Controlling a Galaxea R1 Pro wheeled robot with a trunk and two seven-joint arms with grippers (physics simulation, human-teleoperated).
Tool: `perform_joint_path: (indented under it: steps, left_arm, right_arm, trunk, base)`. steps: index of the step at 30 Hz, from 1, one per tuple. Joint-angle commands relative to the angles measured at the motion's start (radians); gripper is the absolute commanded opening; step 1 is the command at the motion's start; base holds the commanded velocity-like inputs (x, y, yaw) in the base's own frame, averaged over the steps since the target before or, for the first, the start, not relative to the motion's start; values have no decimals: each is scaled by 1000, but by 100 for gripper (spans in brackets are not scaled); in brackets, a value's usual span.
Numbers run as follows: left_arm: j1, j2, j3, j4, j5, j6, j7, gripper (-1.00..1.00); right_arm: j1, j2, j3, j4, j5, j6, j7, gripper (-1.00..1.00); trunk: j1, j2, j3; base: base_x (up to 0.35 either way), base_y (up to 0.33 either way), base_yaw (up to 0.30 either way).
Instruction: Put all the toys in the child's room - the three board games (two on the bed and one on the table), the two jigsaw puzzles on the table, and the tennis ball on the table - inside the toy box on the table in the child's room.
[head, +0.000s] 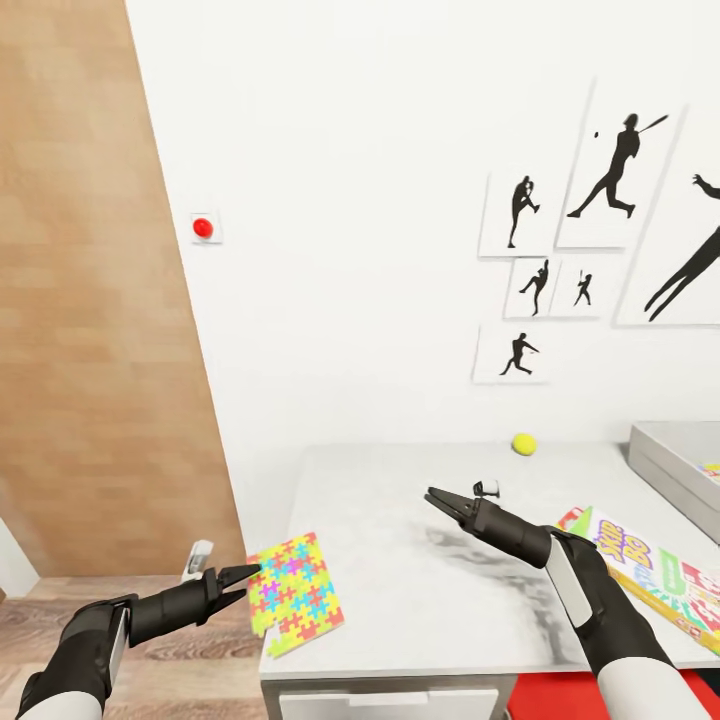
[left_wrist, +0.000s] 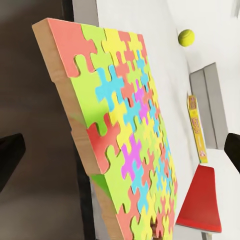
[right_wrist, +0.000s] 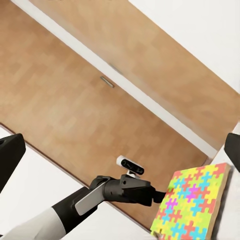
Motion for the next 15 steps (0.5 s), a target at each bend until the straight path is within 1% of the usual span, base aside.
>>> perform_joint_path:
  steps: [1, 6, 15]
  left_arm:
    - [-1, -1, 5, -1, -8, 10, -9, 100]
    - [-1, -1, 5, -1, 5, 10, -9, 100]
    - [-1, -1, 5, -1, 14, 10, -9, 100]
  right_arm:
    - [-1, 0, 0, 0, -4, 8, 1, 100]
    - [-1, -1, 0, 0, -4, 8, 1, 100]
    - [-1, 0, 0, 0, -4, 8, 1, 100]
  trunk:
    - [0, -1, -1]
    - [0, -1, -1]
    - [0, -1, -1]
  base:
    - [0, -142, 0]
    - [0, -121, 0]
    - [0, -18, 0]
